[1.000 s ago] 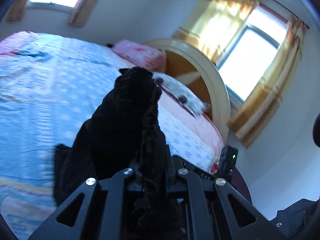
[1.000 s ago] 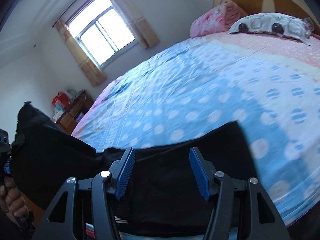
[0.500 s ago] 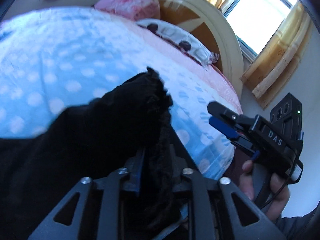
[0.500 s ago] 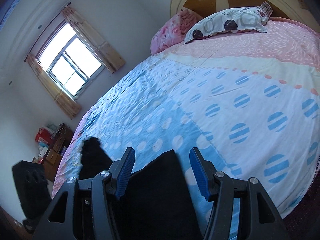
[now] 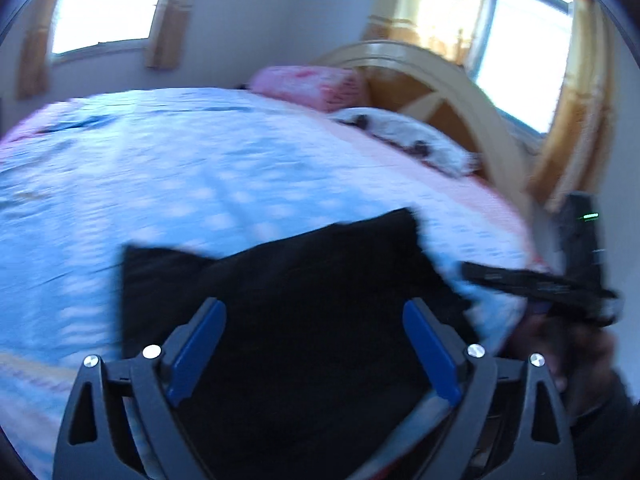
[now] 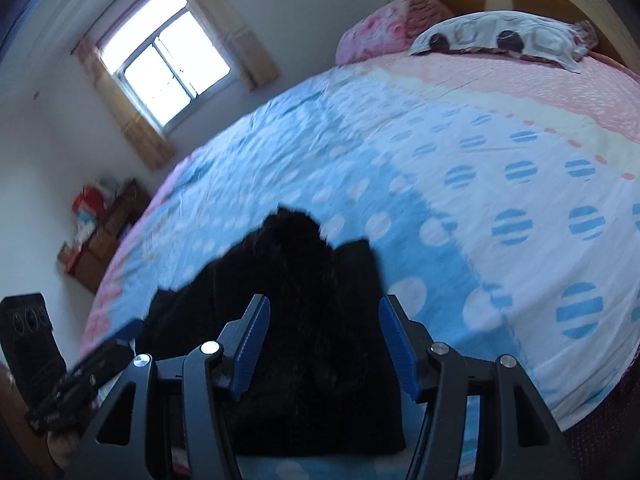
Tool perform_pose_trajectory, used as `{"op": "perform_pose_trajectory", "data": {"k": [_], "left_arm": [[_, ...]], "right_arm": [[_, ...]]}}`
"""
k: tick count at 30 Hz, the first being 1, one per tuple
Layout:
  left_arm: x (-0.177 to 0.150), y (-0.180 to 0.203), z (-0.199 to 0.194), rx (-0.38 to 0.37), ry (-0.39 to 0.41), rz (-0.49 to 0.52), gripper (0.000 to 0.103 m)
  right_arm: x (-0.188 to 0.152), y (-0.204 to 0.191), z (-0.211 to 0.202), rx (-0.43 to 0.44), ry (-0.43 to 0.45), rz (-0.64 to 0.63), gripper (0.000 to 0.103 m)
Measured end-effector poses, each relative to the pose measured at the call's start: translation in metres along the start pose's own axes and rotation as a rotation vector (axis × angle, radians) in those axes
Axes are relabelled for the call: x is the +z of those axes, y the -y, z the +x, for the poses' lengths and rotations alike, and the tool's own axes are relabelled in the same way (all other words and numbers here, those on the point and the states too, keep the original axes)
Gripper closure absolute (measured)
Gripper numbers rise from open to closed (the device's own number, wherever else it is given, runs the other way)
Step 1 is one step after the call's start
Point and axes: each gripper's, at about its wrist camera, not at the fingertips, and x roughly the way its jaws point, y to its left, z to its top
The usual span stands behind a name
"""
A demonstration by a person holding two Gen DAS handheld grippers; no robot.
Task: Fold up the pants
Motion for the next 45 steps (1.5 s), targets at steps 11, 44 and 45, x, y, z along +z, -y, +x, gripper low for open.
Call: {"op": "perform_pose_trajectory", "data": {"k": [11,44,45], "left_arm": [[-0.026,-0.035,-0.008,0.055,0.013,-0.091,0.008],[-0.04,-0.053,-0.019,0.134,0.028,-0.1,0.004],[-0.04,-0.054,-0.019,0.137,0.029,-0.104,0.004]], "right_arm": [[-0.028,-0.038,0.023,-0.123,-0.183,-0.327,0.086],[-0.048,-0.035,0.001,-0.094,-0.224,-0.335,0.092],[-0.047,-0.036,-0.004,-0.083,-0.21,-0.339,0.094]]}}
